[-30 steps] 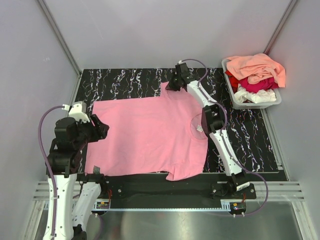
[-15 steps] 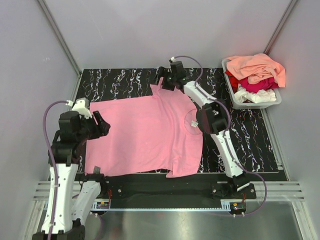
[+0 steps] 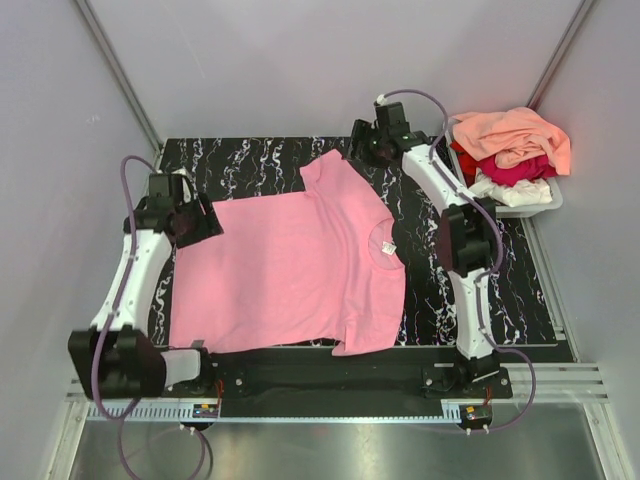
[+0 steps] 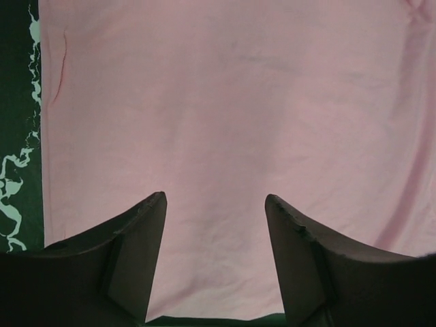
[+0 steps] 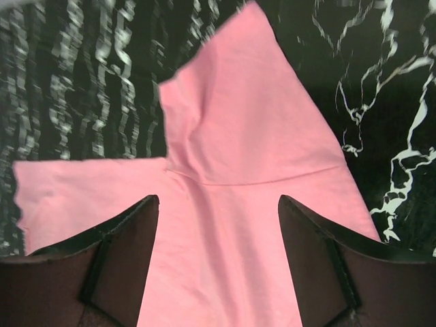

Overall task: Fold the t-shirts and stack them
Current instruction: Flatten the tshirt out

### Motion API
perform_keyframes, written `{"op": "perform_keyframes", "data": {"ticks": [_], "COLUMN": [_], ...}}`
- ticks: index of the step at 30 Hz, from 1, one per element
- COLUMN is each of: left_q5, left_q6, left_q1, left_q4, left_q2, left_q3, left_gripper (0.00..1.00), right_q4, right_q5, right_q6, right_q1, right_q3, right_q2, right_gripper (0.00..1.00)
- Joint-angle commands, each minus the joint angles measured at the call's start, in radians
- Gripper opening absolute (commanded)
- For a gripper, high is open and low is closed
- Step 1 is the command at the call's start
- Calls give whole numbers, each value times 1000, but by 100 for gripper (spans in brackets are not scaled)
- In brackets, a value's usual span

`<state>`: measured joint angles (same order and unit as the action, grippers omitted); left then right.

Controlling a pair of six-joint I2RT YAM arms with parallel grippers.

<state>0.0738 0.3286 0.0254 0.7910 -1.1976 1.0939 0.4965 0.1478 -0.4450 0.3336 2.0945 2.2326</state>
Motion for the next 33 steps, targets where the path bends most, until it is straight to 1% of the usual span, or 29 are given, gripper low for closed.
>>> {"op": "perform_keyframes", "data": {"ticks": [1, 3, 4, 6, 7, 9, 10, 11, 12, 13, 15, 16, 20, 24, 26, 27, 28, 30, 31, 33], "left_q5": [9, 47, 46, 47, 49, 67, 70, 63, 67, 76, 95, 96, 92, 77, 72, 72, 70, 67, 67, 89], "left_q6": [44, 55, 58, 69, 76, 99, 102, 108, 122, 125, 133, 135, 135, 125, 122, 118, 113, 104, 102, 99], "left_q1": [54, 91, 99, 122, 131, 149, 153, 153, 153, 151, 151, 151, 142, 108, 81, 71, 64, 41, 35, 31], "left_q4": [-101, -110, -111, -113, -113, -116, -118, -118, -111, -107, -84, -78, -84, -76, -58, -52, -46, -18, -1, 8], "left_q2": [-173, -267, -351, -431, -504, -578, -650, -687, -726, -799, -896, -919, -988, -1059, -1086, -1115, -1131, -1187, -1207, -1270], "left_q3": [67, 119, 139, 204, 248, 296, 320, 366, 391, 443, 489, 523, 569, 639, 713, 742, 808, 886, 968, 1052], "left_gripper": [65, 62, 62, 62, 61, 61, 60, 60, 60, 58, 57, 57, 56, 56, 56, 56, 56, 56, 56, 56], "right_q4": [168, 185, 195, 218, 221, 229, 231, 235, 240, 243, 238, 235, 231, 240, 249, 260, 269, 274, 269, 246], "right_q5": [9, 44, 50, 68, 73, 91, 102, 117, 115, 107, 98, 90, 24, 29, 29, 23, 19, 39, 44, 62], "right_q6": [55, 61, 63, 60, 55, 43, 37, 31, 17, 9, -10, -18, -15, -4, -4, -9, -14, -26, -30, -38], "right_q1": [18, 15, 9, 2, -1, -13, -18, -30, -37, -48, -83, -96, -162, -202, -217, -223, -229, -248, -254, -266], "right_q3": [94, 157, 183, 254, 272, 323, 335, 346, 355, 358, 332, 320, 274, 308, 338, 384, 409, 468, 487, 539], "right_q2": [128, 185, 203, 265, 284, 337, 354, 386, 398, 409, 430, 433, 438, 464, 493, 505, 533, 556, 574, 590], "right_gripper": [77, 76, 75, 75, 75, 75, 75, 75, 75, 75, 75, 75, 75, 75, 75, 75, 75, 75, 77, 78]}}
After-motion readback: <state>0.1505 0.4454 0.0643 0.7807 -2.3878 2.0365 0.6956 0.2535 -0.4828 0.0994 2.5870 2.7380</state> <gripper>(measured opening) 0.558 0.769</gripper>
